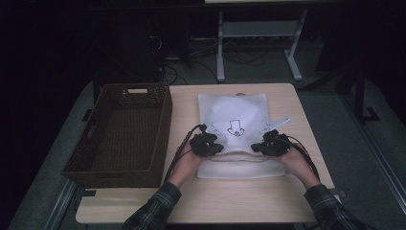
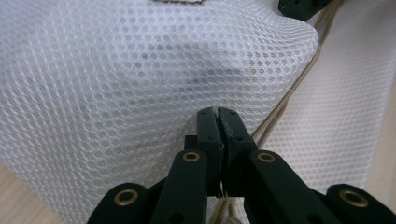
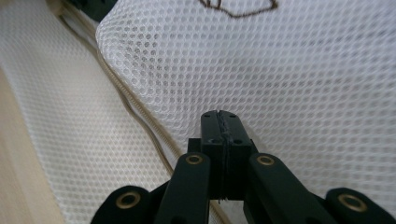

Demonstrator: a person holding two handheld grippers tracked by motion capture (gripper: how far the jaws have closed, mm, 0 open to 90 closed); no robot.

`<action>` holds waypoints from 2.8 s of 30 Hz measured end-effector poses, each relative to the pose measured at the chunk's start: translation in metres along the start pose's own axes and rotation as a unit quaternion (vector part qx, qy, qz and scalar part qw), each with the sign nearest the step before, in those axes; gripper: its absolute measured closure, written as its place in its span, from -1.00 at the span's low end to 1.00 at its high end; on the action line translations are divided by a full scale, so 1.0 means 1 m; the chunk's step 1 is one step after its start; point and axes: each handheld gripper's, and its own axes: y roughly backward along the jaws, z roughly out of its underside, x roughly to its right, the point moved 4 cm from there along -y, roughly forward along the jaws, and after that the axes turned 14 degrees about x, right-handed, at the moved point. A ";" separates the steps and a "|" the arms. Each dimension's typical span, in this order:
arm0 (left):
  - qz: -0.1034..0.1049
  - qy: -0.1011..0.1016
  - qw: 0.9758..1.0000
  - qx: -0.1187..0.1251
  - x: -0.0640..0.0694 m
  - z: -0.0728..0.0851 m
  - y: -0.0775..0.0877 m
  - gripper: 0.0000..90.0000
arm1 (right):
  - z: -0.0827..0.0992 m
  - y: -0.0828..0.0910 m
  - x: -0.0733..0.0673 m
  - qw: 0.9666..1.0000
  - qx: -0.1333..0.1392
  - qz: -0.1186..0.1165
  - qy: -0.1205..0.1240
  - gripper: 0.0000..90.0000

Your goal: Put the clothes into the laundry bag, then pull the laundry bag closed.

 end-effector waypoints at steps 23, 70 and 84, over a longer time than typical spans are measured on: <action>0.019 0.015 1.000 -0.004 -0.003 0.011 0.011 0.52 | 0.011 0.002 0.004 1.000 -0.005 -0.022 -0.018 0.61; -0.015 0.046 0.999 0.016 0.028 0.073 0.078 -0.54 | -0.055 -0.055 -0.074 0.977 0.039 -0.189 0.095 -0.03; -0.017 0.048 0.999 0.018 0.026 0.073 0.078 -0.54 | -0.036 -0.100 -0.081 0.972 -0.016 -0.169 0.161 -0.02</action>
